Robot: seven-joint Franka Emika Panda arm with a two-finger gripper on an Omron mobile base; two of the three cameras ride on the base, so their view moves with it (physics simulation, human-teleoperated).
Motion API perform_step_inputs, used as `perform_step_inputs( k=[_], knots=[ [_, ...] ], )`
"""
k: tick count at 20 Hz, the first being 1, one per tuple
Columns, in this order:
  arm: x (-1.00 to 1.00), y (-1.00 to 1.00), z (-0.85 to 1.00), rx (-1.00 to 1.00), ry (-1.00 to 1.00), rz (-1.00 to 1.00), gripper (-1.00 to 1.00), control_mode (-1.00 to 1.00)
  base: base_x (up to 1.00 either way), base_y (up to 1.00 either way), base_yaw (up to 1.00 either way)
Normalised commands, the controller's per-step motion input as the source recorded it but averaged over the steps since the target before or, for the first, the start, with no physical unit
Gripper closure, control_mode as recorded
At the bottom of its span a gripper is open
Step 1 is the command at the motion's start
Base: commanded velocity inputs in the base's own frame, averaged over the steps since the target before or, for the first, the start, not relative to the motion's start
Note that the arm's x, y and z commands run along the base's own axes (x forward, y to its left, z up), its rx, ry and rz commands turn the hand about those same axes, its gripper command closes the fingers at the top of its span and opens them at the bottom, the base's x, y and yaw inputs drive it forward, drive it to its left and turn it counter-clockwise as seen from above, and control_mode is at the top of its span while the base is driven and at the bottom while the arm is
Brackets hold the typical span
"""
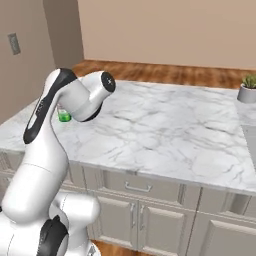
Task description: Place the drinks on the dining counter in a tight cluster.
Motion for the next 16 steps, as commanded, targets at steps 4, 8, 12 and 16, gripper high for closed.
perform_step_inputs(
  k=[4, 8, 12, 16],
  knots=[
    [0.00, 0.00, 0.00, 0.00, 0.00, 0.00, 1.00, 1.00, -0.69, -0.84, -0.19],
    [0.00, 0.00, 0.00, 0.00, 0.00, 0.00, 1.00, 1.00, -0.09, -1.00, -0.25],
    [0.00, 0.00, 0.00, 0.00, 0.00, 0.00, 1.00, 1.00, 0.29, -1.00, -0.14],
    [0.00, 0.00, 0.00, 0.00, 0.00, 0.00, 1.00, 1.00, 0.74, -1.00, -0.05]
  ],
)
